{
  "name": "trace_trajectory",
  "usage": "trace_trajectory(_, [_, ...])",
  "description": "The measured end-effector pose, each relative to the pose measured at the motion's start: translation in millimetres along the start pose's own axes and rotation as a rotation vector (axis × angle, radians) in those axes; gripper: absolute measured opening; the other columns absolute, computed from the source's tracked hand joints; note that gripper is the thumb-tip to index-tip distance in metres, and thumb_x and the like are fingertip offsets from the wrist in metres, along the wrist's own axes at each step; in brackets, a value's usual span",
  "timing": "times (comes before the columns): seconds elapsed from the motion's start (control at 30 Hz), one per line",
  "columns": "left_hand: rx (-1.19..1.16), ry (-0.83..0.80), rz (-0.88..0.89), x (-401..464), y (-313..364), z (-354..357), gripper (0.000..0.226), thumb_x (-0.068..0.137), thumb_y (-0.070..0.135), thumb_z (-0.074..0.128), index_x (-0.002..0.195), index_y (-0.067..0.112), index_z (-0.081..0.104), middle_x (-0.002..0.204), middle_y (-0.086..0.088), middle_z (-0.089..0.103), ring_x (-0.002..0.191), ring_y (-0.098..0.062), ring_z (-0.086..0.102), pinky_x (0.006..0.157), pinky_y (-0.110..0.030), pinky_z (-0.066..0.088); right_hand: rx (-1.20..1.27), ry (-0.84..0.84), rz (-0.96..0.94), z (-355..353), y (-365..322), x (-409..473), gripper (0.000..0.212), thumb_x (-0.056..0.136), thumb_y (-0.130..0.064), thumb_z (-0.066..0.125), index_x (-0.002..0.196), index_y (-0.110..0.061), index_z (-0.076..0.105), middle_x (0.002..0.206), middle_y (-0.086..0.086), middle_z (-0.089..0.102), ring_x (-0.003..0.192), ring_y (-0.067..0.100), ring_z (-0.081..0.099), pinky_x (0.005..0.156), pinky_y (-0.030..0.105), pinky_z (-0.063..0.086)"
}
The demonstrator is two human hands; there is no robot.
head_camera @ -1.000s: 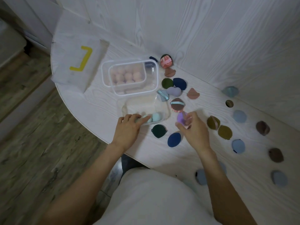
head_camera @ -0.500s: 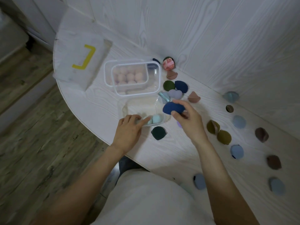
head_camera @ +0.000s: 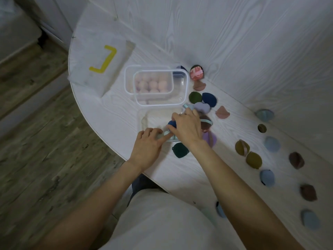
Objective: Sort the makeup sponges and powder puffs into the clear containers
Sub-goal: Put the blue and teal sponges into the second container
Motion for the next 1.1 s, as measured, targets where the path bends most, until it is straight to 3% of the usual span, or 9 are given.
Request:
trace_trajectory(0.17, [0.017, -0.018, 0.017, 0, -1, 4, 0.058, 0.076, 0.011, 0.071, 0.128, 0.031, 0.055, 0.106, -0.008, 0.062, 0.092, -0.030, 0.059, 0.074, -0.041, 0.048, 0.112, 0.034, -0.005, -6, 17, -8, 0.033, 0.092, -0.046, 0.048, 0.102, -0.024, 0.071, 0.103, 0.002, 0.060, 0.102, 0.022, 0.041, 0.087, 0.035, 0.030])
trace_trajectory(0.33, [0.013, 0.001, 0.029, 5, 0, 0, 0.061, 0.070, 0.009, 0.076, 0.124, 0.030, 0.058, 0.103, -0.008, 0.063, 0.089, -0.030, 0.061, 0.071, -0.041, 0.050, 0.590, 0.204, 0.162, -24, 80, -17, 0.021, 0.091, -0.029, 0.055, 0.105, -0.021, 0.068, 0.106, -0.005, 0.060, 0.102, 0.013, 0.044, 0.089, 0.035, 0.043])
trace_trajectory(0.43, [0.028, -0.002, 0.033, 13, -1, 0, 0.066, 0.065, 0.007, 0.078, 0.124, 0.030, 0.059, 0.102, -0.008, 0.064, 0.088, -0.030, 0.061, 0.071, -0.039, 0.050, 0.492, 0.246, 0.336, -23, 134, -4, 0.020, 0.091, -0.020, 0.054, 0.106, -0.016, 0.066, 0.107, 0.005, 0.066, 0.098, 0.019, 0.053, 0.082, 0.023, 0.034])
trace_trajectory(0.57, [-0.012, 0.002, 0.025, 19, -4, -1, 0.063, 0.068, 0.008, 0.077, 0.124, 0.030, 0.059, 0.102, -0.006, 0.064, 0.088, -0.029, 0.061, 0.073, -0.037, 0.050, 0.360, 0.135, 0.370, -5, 161, 39, 0.034, 0.090, -0.025, 0.057, 0.122, -0.011, 0.057, 0.123, 0.011, 0.061, 0.112, 0.027, 0.052, 0.097, 0.035, 0.036])
trace_trajectory(0.7, [-0.079, -0.033, 0.015, 19, -11, -2, 0.063, 0.073, 0.010, 0.072, 0.131, 0.025, 0.052, 0.106, -0.002, 0.063, 0.092, -0.024, 0.060, 0.074, -0.035, 0.048, 0.294, -0.038, 0.418, 16, 162, 69, 0.046, 0.091, -0.033, 0.055, 0.132, -0.013, 0.049, 0.131, 0.011, 0.056, 0.118, 0.030, 0.050, 0.101, 0.039, 0.036])
trace_trajectory(0.87, [-0.164, -0.036, -0.023, 19, -16, -7, 0.048, 0.071, 0.012, 0.076, 0.115, 0.011, 0.058, 0.107, -0.005, 0.065, 0.091, -0.027, 0.063, 0.074, -0.034, 0.050, 0.400, 0.200, 0.435, -32, 148, 34, 0.043, 0.092, -0.021, 0.054, 0.133, -0.013, 0.048, 0.123, 0.013, 0.055, 0.107, 0.025, 0.053, 0.085, 0.034, 0.046])
trace_trajectory(0.93, [-0.171, -0.035, -0.015, 18, -16, -9, 0.042, 0.070, 0.012, 0.077, 0.109, 0.009, 0.061, 0.107, -0.007, 0.065, 0.088, -0.027, 0.064, 0.073, -0.033, 0.051, 0.600, 0.243, 0.454, -50, 130, 8, 0.039, 0.092, -0.020, 0.055, 0.131, -0.015, 0.051, 0.119, 0.007, 0.051, 0.099, 0.017, 0.053, 0.079, 0.024, 0.043])
trace_trajectory(1.03, [-0.156, -0.031, 0.013, 17, -14, -14, 0.039, 0.067, 0.009, 0.080, 0.103, 0.009, 0.066, 0.106, -0.009, 0.065, 0.085, -0.027, 0.065, 0.066, -0.030, 0.053, 0.982, 0.188, 0.368, -56, 83, -8, 0.022, 0.088, -0.016, 0.061, 0.109, -0.021, 0.057, 0.106, -0.004, 0.055, 0.087, 0.006, 0.054, 0.073, 0.012, 0.044])
trace_trajectory(1.1, [-0.157, -0.032, 0.028, 16, -13, -16, 0.038, 0.067, 0.008, 0.079, 0.103, 0.009, 0.067, 0.104, -0.009, 0.065, 0.085, -0.026, 0.064, 0.062, -0.028, 0.053, 0.984, 0.144, 0.204, -54, 46, -1, 0.022, 0.085, -0.013, 0.065, 0.103, -0.020, 0.056, 0.101, -0.004, 0.058, 0.084, 0.004, 0.056, 0.070, 0.010, 0.045])
Point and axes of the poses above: each hand's wrist, its own x-axis towards the middle knuckle, its own z-axis out of the palm, y = z × x, the point moved 8 cm from there along x, towards the middle knuckle
